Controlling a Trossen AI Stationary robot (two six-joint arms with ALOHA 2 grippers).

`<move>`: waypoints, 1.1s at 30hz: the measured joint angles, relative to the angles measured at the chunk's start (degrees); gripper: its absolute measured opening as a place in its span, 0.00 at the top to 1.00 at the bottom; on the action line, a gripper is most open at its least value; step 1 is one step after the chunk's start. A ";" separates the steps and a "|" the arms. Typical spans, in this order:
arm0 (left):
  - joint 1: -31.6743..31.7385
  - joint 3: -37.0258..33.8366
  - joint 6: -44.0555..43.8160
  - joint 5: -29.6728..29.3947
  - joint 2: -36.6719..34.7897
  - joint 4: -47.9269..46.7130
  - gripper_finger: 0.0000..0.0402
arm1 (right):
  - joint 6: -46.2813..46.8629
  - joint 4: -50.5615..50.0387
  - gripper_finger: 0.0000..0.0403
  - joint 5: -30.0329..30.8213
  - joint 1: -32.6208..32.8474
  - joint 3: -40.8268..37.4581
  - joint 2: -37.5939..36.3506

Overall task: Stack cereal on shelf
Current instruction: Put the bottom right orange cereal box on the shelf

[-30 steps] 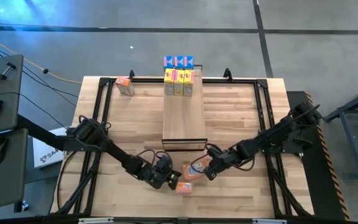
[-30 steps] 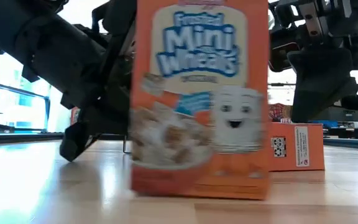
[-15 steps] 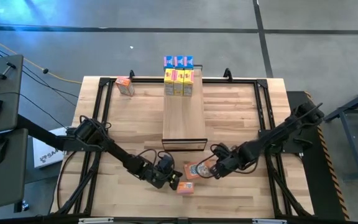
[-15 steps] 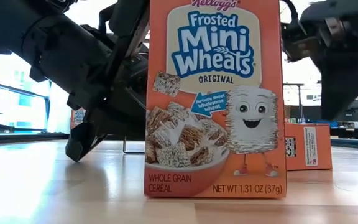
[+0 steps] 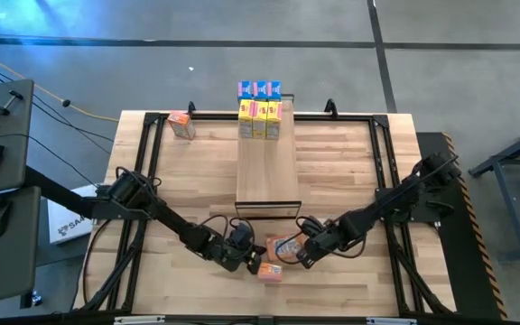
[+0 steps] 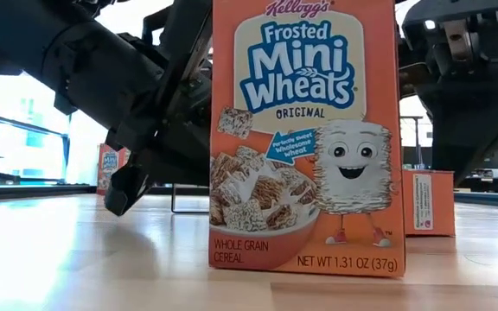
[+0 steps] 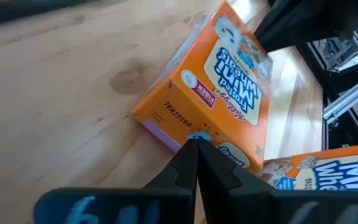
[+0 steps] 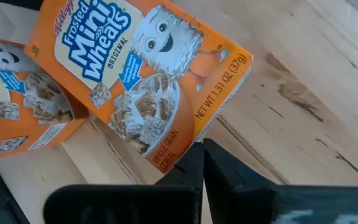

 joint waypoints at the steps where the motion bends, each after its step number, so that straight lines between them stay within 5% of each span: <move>1: 0.02 0.26 0.63 -0.32 0.00 -0.06 1.00 | -0.04 0.00 1.00 -0.08 0.00 0.00 0.00; 19: 1.23 1.94 8.39 -1.84 -6.93 -0.85 1.00 | -1.20 0.61 0.99 -1.91 -0.18 0.00 -0.02; 33: 4.10 2.01 11.38 -0.66 -6.97 4.13 1.00 | -7.64 3.35 0.73 -3.62 -4.31 0.09 -0.13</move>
